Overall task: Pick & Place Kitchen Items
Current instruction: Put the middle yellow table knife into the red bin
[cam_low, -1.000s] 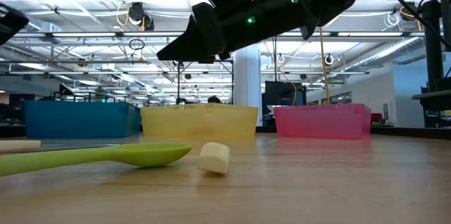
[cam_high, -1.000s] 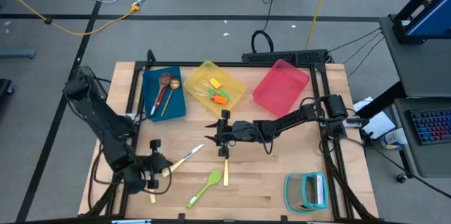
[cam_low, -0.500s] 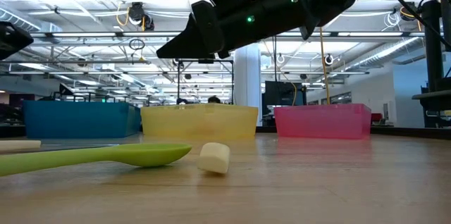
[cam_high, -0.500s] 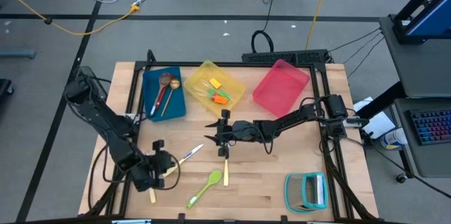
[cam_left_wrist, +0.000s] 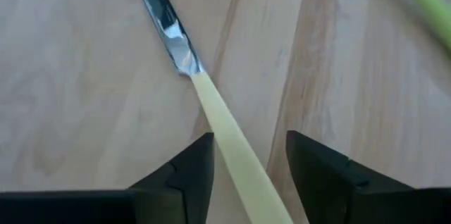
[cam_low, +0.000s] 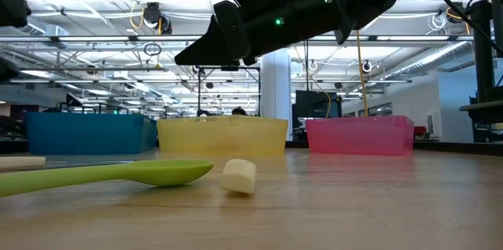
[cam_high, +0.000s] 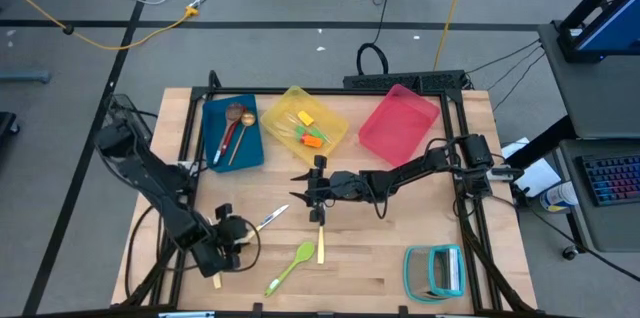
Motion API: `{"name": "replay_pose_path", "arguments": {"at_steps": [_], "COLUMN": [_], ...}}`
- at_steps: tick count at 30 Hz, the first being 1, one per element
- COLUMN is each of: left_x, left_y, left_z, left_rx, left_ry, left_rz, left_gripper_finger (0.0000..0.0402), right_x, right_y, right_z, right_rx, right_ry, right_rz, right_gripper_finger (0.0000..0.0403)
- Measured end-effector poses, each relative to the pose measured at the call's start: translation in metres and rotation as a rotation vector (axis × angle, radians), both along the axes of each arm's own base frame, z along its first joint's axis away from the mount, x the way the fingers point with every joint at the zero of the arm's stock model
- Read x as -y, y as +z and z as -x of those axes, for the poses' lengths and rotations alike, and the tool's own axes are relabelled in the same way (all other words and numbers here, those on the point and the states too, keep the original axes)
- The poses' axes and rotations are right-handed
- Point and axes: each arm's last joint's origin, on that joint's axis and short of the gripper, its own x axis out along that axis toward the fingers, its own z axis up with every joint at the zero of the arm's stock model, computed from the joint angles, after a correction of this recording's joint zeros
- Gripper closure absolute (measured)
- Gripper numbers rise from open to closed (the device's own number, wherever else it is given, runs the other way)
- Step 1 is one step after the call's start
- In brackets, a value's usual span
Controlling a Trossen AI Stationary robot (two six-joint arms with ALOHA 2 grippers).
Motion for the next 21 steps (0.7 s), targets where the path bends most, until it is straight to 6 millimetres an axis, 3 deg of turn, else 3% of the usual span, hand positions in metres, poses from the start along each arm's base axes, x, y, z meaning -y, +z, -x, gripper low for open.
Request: {"name": "replay_pose_path", "arguments": {"at_steps": [12,21], "left_x": [0.009,0.008], "left_y": [-0.019,-0.021], "left_z": [-0.001,0.0], "left_rx": [-0.019,0.021], "left_ry": [0.096,0.13], "left_rz": [0.037,-0.007], "left_gripper_finger": [0.0251,0.0264], "right_x": [0.0,-0.002], "right_y": [0.0,0.0], "right_z": [0.0,0.0], "right_rx": [0.0,0.001], "right_ry": [0.0,0.057], "right_rz": [0.0,-0.067], "right_gripper_finger": [0.0238,0.0238]}}
